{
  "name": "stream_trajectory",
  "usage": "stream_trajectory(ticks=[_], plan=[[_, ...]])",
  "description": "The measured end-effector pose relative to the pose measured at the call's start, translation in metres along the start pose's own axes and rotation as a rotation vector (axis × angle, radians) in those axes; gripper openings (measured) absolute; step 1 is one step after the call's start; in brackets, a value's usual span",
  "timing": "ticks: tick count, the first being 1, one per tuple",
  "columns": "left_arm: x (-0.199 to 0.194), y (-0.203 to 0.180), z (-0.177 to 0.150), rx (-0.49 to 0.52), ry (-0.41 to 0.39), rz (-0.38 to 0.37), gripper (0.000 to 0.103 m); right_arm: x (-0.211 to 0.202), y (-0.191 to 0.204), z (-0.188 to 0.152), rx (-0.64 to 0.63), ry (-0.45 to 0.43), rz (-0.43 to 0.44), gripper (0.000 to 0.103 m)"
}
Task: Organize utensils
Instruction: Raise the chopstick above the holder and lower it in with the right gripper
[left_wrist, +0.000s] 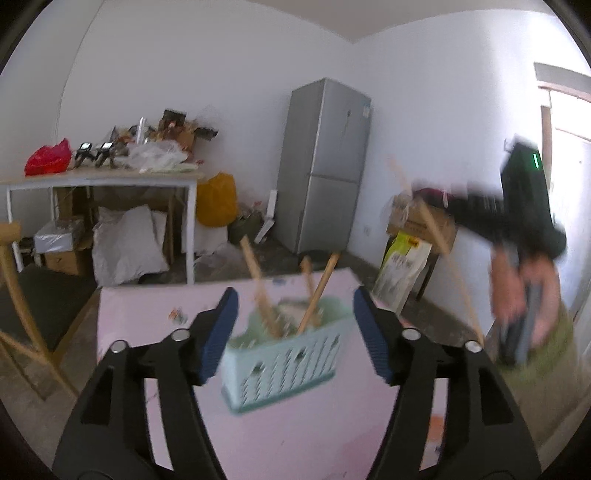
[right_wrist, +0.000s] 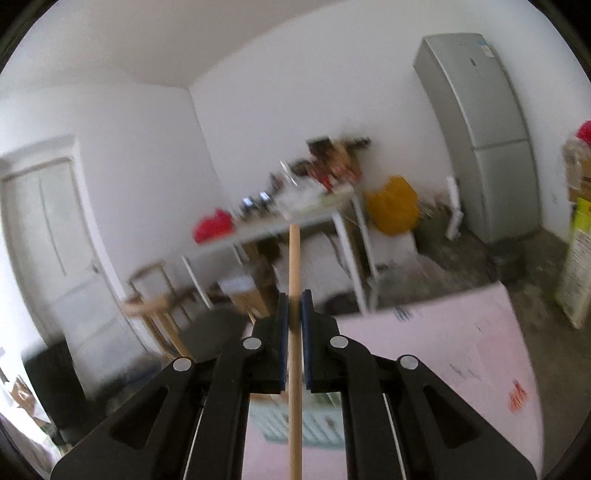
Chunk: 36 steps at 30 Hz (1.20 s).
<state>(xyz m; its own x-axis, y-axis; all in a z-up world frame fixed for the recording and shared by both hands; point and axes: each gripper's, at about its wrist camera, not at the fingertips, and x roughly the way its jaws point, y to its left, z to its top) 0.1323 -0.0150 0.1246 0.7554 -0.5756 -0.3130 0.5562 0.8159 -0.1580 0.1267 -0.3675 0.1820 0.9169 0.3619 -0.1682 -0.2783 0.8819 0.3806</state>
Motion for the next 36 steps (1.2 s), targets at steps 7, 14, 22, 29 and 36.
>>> stream_trajectory(ticks=[7, 14, 22, 29, 36], plan=[[-0.02, 0.032, -0.036, -0.052, 0.087, 0.088, 0.072, 0.057, -0.014, 0.015, 0.072, -0.089, 0.088, 0.007], [-0.029, 0.057, -0.046, -0.083, 0.106, 0.155, 0.073, 0.104, -0.031, 0.004, 0.101, -0.107, 0.077, 0.007], [-0.022, 0.064, -0.047, -0.091, 0.13, 0.19, 0.073, 0.138, -0.049, -0.013, 0.081, -0.08, 0.02, 0.007], [-0.016, 0.062, -0.047, -0.09, 0.147, 0.196, 0.073, 0.144, -0.06, -0.026, 0.067, -0.061, 0.001, 0.007], [-0.012, 0.058, -0.043, -0.084, 0.15, 0.197, 0.073, 0.144, -0.065, -0.03, 0.066, -0.059, -0.008, 0.007]])
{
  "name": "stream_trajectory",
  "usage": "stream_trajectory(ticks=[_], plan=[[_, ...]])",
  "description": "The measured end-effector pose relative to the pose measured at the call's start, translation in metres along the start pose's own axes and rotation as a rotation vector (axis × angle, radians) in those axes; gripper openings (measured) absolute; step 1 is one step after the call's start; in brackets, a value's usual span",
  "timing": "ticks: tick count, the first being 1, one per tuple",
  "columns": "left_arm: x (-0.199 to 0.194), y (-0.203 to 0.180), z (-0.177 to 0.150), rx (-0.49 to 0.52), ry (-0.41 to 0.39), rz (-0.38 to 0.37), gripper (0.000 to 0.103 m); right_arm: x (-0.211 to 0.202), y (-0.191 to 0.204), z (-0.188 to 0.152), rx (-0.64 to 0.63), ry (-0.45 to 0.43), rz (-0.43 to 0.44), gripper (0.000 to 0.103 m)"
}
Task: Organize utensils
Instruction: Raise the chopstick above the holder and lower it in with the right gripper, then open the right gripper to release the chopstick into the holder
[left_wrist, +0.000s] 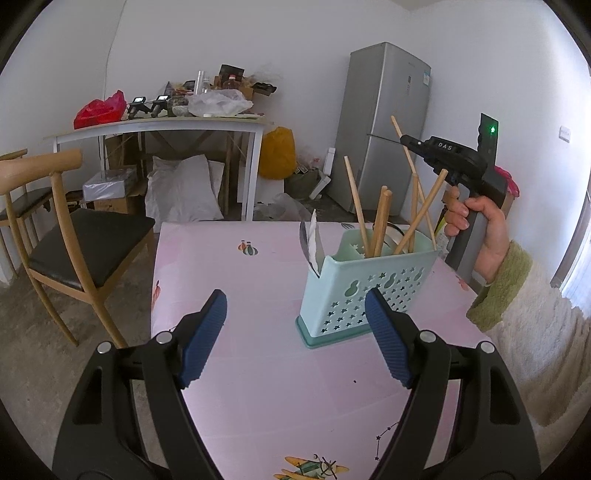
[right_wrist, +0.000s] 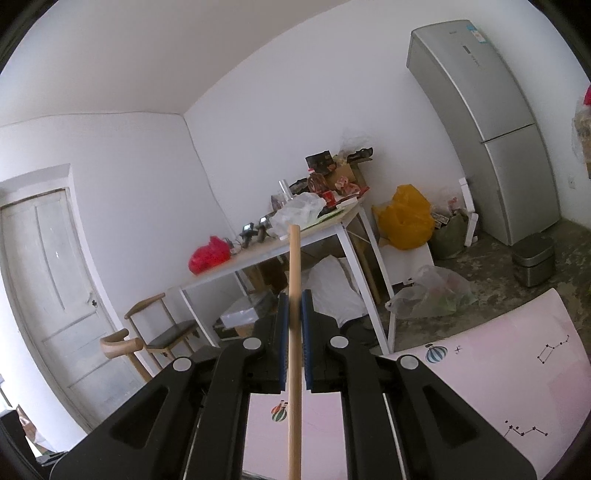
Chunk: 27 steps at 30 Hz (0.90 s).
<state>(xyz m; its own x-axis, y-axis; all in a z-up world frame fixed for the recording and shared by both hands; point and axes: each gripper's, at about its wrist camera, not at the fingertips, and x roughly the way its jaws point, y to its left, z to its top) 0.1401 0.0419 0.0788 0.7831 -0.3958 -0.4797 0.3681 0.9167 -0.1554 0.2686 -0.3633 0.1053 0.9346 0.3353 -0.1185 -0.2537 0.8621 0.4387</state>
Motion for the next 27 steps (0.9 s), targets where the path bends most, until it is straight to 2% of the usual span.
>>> stream_trajectory(ticks=[10, 16, 23, 27], plan=[[-0.004, -0.001, -0.001, -0.003, -0.003, 0.018, 0.073, 0.004, -0.001, 0.003, 0.007, -0.021, 0.007, 0.007], [-0.007, -0.004, -0.005, 0.0, -0.008, 0.02, 0.073, 0.005, 0.005, -0.002, -0.032, -0.009, -0.012, 0.007], [-0.009, -0.005, -0.004, 0.0, -0.01, 0.022, 0.073, -0.019, 0.01, -0.008, -0.081, -0.016, -0.048, 0.007], [-0.01, -0.006, -0.004, -0.008, -0.011, 0.018, 0.078, -0.036, 0.013, -0.02, -0.134, 0.025, -0.087, 0.007]])
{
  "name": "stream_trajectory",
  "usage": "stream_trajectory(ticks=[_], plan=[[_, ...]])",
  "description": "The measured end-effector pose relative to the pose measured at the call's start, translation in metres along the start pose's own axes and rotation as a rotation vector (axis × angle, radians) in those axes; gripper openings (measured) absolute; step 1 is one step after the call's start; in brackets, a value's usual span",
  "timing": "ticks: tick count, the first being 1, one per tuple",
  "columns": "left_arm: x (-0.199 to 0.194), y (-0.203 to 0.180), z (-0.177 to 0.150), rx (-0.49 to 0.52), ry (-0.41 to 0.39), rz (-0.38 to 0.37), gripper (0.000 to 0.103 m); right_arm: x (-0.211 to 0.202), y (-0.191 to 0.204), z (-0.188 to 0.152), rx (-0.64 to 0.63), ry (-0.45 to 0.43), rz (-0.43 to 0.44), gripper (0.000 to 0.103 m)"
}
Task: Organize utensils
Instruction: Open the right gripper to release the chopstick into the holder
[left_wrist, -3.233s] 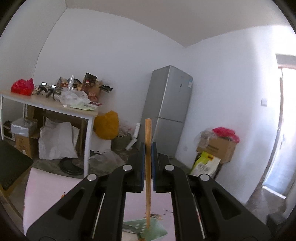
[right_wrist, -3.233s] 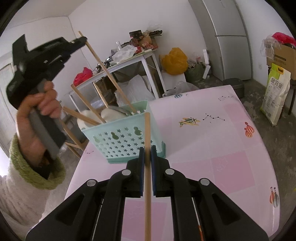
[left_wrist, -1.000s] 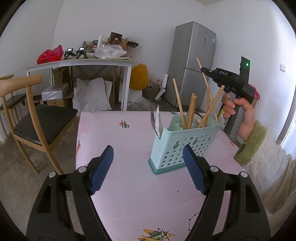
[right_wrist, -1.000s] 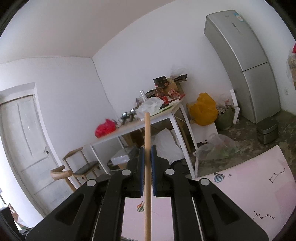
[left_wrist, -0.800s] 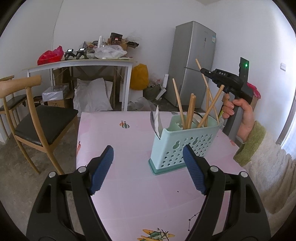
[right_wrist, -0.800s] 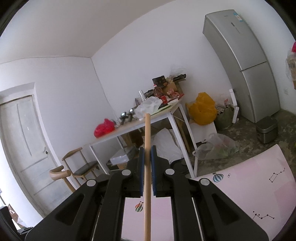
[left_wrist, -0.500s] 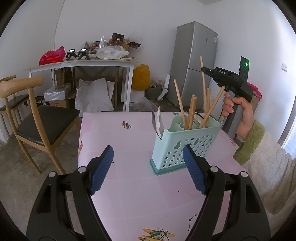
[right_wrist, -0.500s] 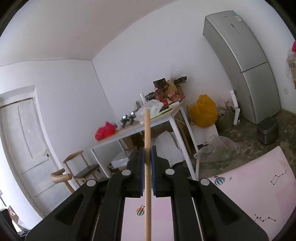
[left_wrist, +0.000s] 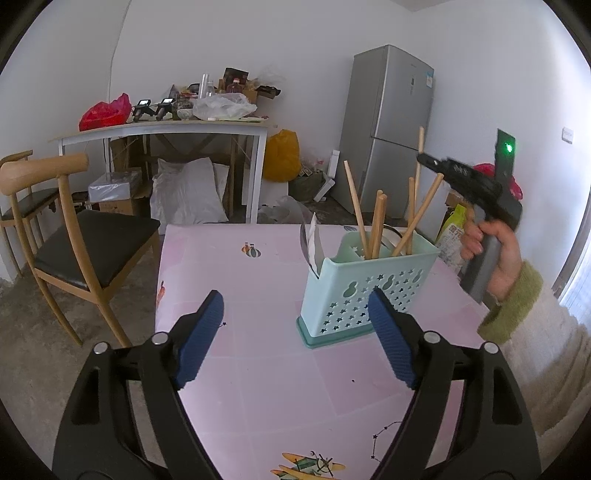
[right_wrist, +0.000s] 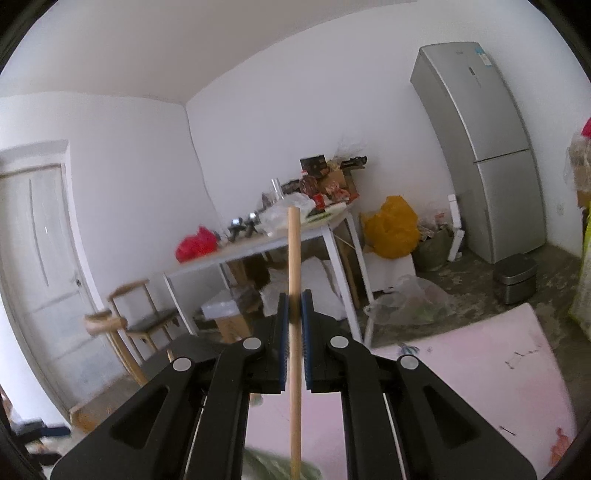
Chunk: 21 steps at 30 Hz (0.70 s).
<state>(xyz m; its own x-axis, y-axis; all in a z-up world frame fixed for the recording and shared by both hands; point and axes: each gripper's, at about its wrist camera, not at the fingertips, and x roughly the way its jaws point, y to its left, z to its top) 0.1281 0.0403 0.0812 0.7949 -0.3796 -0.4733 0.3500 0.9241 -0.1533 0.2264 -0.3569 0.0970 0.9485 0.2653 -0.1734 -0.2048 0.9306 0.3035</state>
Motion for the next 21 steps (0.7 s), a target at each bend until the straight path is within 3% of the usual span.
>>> stream_trajectory(ticks=[3, 6, 10, 16, 21], plan=[[-0.001, -0.002, -0.001, -0.004, 0.001, -0.001, 0.081, -0.011, 0.004, -0.012, -0.054, 0.056, -0.03, 0.011], [0.001, -0.004, -0.001, -0.015, 0.003, 0.002, 0.084, -0.028, 0.012, -0.022, -0.105, 0.094, -0.055, 0.035], [0.004, -0.008, -0.002, -0.033, 0.013, 0.015, 0.086, -0.056, 0.019, -0.028, -0.131, 0.113, -0.095, 0.054], [0.009, -0.017, -0.004, -0.055, 0.031, 0.063, 0.091, -0.096, 0.015, -0.037, -0.032, 0.138, -0.149, 0.058], [0.014, -0.025, -0.007, -0.04, 0.048, 0.144, 0.092, -0.118, 0.024, -0.063, 0.017, 0.224, -0.22, 0.061]])
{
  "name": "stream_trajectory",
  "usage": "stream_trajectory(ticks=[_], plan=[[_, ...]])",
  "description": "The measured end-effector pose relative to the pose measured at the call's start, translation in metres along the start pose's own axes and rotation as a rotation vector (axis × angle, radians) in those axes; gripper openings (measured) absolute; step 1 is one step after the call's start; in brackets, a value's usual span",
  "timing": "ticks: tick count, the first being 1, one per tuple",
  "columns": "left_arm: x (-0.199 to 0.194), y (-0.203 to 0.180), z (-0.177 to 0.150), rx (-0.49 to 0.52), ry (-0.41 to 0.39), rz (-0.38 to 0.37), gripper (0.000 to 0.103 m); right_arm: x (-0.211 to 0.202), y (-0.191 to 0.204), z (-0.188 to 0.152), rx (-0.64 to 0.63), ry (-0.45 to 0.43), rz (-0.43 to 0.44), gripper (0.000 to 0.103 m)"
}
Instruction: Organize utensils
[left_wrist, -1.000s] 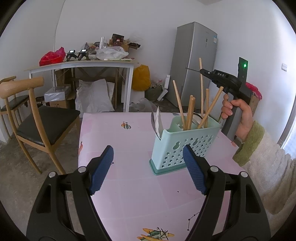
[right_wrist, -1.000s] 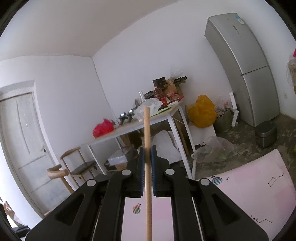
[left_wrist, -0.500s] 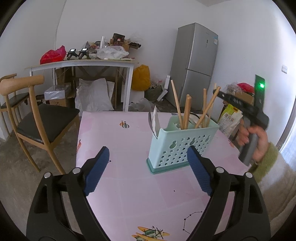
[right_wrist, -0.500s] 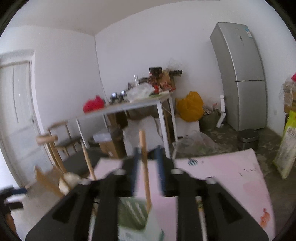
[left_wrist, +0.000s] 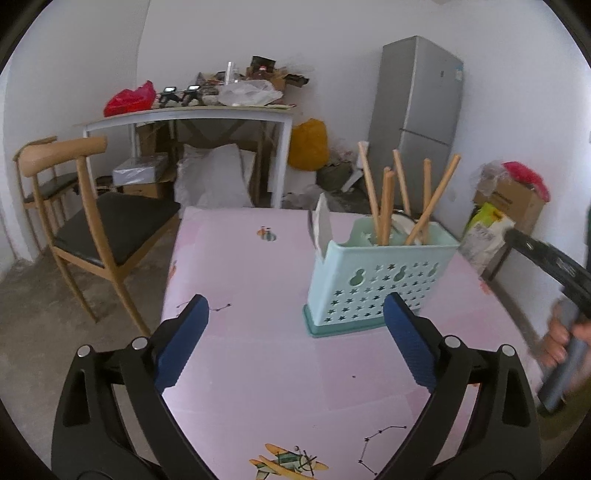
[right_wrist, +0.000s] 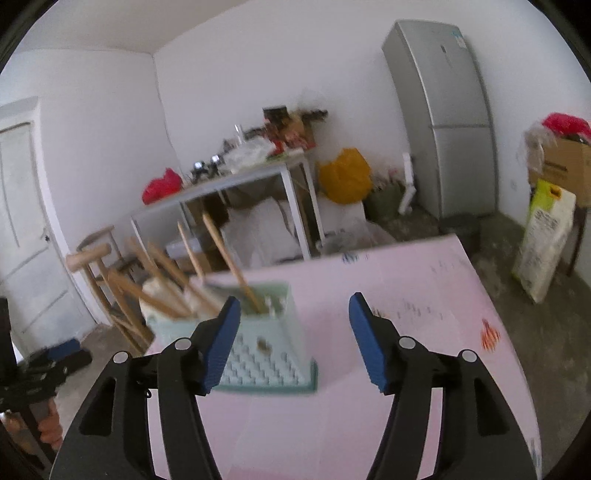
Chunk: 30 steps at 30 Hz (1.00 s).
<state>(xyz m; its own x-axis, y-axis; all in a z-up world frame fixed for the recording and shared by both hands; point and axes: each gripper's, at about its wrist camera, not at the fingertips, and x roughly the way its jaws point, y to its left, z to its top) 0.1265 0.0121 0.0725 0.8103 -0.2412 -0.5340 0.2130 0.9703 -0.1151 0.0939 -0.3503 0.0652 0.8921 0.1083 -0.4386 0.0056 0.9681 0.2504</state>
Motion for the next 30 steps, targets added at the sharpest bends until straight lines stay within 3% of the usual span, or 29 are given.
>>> stream_trajectory(ticks=[7, 11, 17, 22, 30], plan=[[0.006, -0.004, 0.002, -0.012, 0.023, 0.064, 0.092, -0.004, 0.022, -0.03, -0.024, 0.099, -0.135, 0.069], [0.005, -0.007, 0.002, -0.015, -0.003, 0.161, 0.095, 0.001, 0.035, -0.036, -0.033, 0.136, -0.169, 0.071], [0.007, -0.014, 0.001, 0.04, 0.008, 0.219, 0.095, 0.007, 0.043, -0.052, -0.078, 0.184, -0.232, 0.076], [0.012, -0.018, 0.0, 0.063, 0.069, 0.274, 0.095, 0.009, 0.045, -0.052, -0.097, 0.189, -0.271, 0.078], [0.007, -0.013, 0.004, 0.041, 0.05, 0.351, 0.095, 0.007, 0.041, -0.048, -0.125, 0.171, -0.326, 0.081]])
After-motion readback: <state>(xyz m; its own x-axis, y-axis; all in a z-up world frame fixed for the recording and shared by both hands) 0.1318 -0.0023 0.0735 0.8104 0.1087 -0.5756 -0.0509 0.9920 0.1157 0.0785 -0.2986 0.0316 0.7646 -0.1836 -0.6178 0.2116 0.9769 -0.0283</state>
